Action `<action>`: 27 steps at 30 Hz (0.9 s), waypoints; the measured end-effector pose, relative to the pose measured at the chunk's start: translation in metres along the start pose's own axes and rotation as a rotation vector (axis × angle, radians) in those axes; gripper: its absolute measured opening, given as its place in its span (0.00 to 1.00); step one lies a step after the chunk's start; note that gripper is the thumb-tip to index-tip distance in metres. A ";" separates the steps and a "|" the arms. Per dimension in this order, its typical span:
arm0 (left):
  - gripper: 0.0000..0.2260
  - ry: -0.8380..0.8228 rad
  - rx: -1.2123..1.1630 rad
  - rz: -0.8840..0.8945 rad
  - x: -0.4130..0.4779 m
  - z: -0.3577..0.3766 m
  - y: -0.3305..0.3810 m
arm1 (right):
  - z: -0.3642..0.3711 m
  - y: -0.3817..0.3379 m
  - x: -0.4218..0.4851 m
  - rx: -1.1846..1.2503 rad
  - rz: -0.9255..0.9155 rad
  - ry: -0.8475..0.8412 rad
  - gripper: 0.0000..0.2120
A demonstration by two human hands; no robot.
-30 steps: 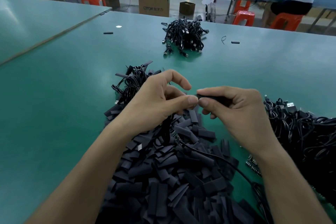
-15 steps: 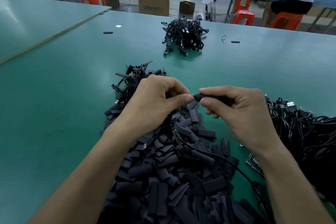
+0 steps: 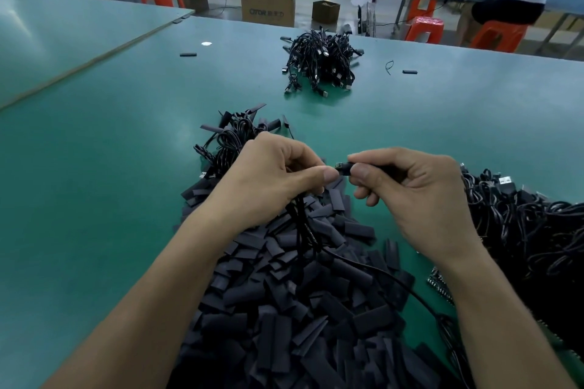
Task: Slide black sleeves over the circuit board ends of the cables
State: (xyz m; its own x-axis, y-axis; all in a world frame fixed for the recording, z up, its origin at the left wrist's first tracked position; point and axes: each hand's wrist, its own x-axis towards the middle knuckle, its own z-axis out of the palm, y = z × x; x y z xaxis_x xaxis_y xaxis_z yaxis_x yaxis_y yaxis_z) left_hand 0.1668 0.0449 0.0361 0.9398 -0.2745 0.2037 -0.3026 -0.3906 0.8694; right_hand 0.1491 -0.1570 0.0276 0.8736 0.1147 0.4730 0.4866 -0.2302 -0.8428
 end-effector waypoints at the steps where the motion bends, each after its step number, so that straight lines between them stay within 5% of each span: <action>1: 0.06 0.005 0.005 0.008 0.000 0.000 0.001 | 0.000 0.000 0.000 0.006 0.000 0.000 0.10; 8: 0.06 -0.017 0.018 0.030 -0.001 0.003 0.004 | 0.002 0.000 -0.001 -0.010 0.010 -0.046 0.11; 12: 0.04 -0.049 0.001 0.015 -0.002 0.004 0.004 | 0.005 -0.002 0.000 0.025 0.020 0.113 0.17; 16: 0.04 -0.034 -0.017 0.015 -0.001 0.006 0.004 | 0.009 -0.003 0.001 0.092 0.003 0.269 0.12; 27: 0.04 0.044 -0.104 0.048 -0.004 0.010 0.010 | 0.022 -0.008 -0.002 0.139 0.026 0.243 0.14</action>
State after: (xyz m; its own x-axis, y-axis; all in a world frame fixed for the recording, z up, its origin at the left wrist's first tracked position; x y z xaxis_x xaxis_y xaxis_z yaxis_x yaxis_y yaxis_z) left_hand 0.1589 0.0333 0.0396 0.9314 -0.2509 0.2637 -0.3313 -0.2842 0.8997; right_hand 0.1431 -0.1341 0.0278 0.8654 -0.1288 0.4843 0.4757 -0.0930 -0.8747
